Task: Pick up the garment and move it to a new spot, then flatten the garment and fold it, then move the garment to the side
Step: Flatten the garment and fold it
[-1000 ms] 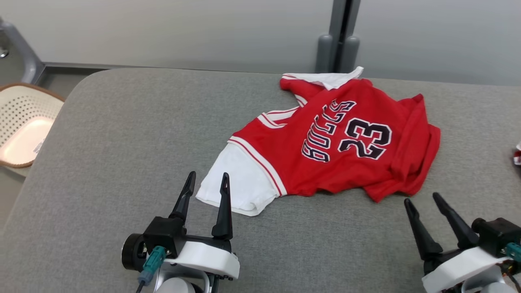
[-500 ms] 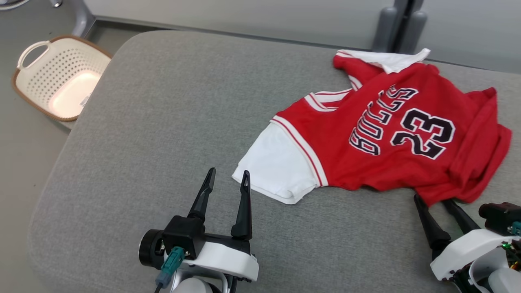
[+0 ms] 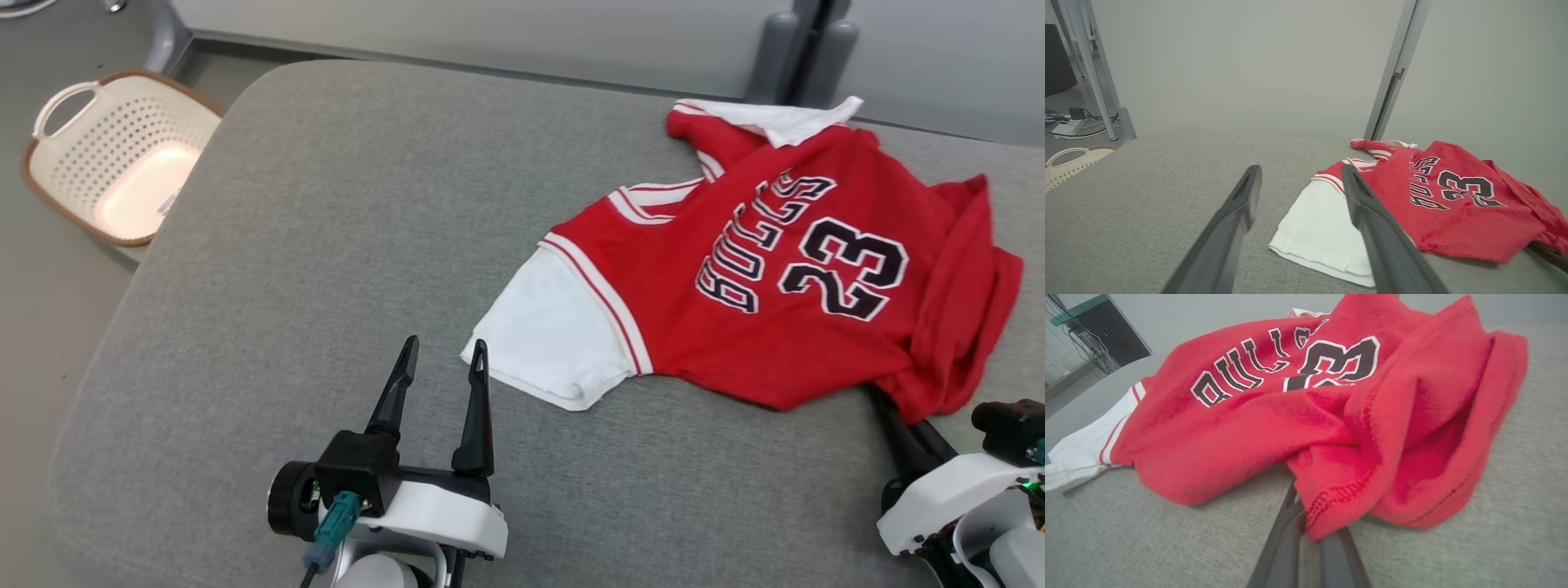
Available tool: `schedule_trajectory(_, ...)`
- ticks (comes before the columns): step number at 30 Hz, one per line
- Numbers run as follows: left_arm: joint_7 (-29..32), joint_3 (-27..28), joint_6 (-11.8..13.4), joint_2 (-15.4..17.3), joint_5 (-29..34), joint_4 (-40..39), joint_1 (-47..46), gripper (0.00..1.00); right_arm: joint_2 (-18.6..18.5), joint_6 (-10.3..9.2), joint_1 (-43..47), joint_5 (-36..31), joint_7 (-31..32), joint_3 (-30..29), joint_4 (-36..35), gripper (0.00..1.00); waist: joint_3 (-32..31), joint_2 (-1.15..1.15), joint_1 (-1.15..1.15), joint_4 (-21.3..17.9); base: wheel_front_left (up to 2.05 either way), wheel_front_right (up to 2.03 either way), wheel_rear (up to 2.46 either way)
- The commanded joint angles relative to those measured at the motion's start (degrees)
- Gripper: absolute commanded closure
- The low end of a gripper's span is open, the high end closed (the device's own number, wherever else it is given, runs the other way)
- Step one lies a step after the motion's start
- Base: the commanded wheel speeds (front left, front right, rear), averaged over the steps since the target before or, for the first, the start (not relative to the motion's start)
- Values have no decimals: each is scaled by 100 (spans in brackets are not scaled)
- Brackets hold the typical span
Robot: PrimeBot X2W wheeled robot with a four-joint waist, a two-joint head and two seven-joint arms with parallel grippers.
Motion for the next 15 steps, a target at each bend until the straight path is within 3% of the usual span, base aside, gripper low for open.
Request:
schedule_trajectory(1, 0, 36, -11, 22, 40, 20, -45, 0, -41, -2, 0, 0, -29, 0, -7, 100, -105, 0, 0, -129, 0, 0, 0)
schedule_trajectory(7, -1, 214, -161, 22, 94, 158, -77, 0, -368, -2, 2, -78, 59, 289, -241, 100, -374, 0, 0, -552, 0, 0, 0)
schedule_trajectory(15, 0, 388, -334, 23, 101, 319, 31, 0, -1166, -2, 61, -45, 653, 705, -658, 100, -680, 0, 0, -916, 0, 0, 0)
